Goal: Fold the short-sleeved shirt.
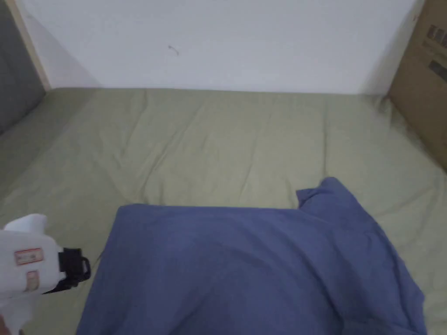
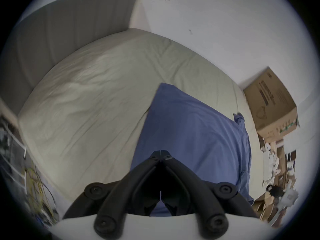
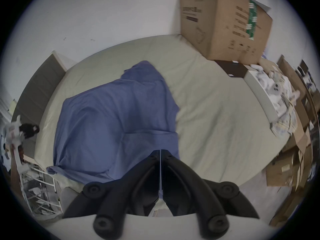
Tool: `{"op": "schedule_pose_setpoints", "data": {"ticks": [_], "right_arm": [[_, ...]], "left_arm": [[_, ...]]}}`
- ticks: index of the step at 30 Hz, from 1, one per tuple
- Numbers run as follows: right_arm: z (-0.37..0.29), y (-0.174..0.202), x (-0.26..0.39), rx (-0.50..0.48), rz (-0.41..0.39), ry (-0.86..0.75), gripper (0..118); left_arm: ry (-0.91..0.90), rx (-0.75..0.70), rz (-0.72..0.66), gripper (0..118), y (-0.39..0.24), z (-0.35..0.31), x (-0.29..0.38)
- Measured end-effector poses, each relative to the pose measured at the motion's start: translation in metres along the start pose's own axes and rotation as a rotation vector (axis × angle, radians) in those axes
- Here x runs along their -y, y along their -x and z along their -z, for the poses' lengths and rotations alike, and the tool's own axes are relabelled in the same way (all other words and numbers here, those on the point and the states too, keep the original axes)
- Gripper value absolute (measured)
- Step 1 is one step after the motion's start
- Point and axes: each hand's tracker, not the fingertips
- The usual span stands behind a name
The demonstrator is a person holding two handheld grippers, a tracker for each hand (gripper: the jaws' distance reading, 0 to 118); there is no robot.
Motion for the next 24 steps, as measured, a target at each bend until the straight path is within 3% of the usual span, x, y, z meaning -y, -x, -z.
{"op": "schedule_pose_setpoints", "data": {"ticks": [3, 6, 8, 9, 10, 11, 12, 13, 14, 24], "right_arm": [[0.024, 0.008, -0.031, -0.039, -0.004, 0.047, 1], [0.05, 0.018, -0.059, -0.045, -0.013, 0.074, 1], [0.066, 0.026, -0.075, -0.049, -0.04, 0.087, 1], [0.072, 0.03, -0.08, -0.047, -0.05, 0.086, 1], [0.079, 0.035, -0.085, -0.046, -0.062, 0.082, 1], [0.085, 0.037, -0.09, -0.052, -0.072, 0.082, 1], [0.09, 0.04, -0.092, -0.056, -0.074, 0.082, 1], [0.096, 0.042, -0.095, -0.06, -0.073, 0.084, 1], [0.102, 0.043, -0.097, -0.07, -0.073, 0.088, 1], [0.143, 0.032, -0.099, -0.074, -0.06, 0.104, 1]], "left_arm": [[0.127, -0.008, 0.021, 0, -0.016, 0.038, -0.048], [0.269, -0.027, -0.043, 0, -0.024, 0.086, -0.1], [0.275, -0.029, -0.065, 0, -0.029, 0.117, -0.13], [0.275, -0.027, -0.054, 7, -0.031, 0.129, -0.141], [0.271, -0.036, -0.052, 34, -0.018, 0.15, -0.164], [0.276, -0.056, -0.051, 84, -0.02, 0.165, -0.172], [0.294, -0.072, -0.045, 118, -0.02, 0.179, -0.176], [0.251, -0.078, -0.011, 108, -0.02, 0.177, -0.189], [0.264, -0.093, 0.002, 107, -0.025, 0.165, -0.184], [0.372, -0.216, 0.029, 105, -0.005, 0.238, -0.164]]}}
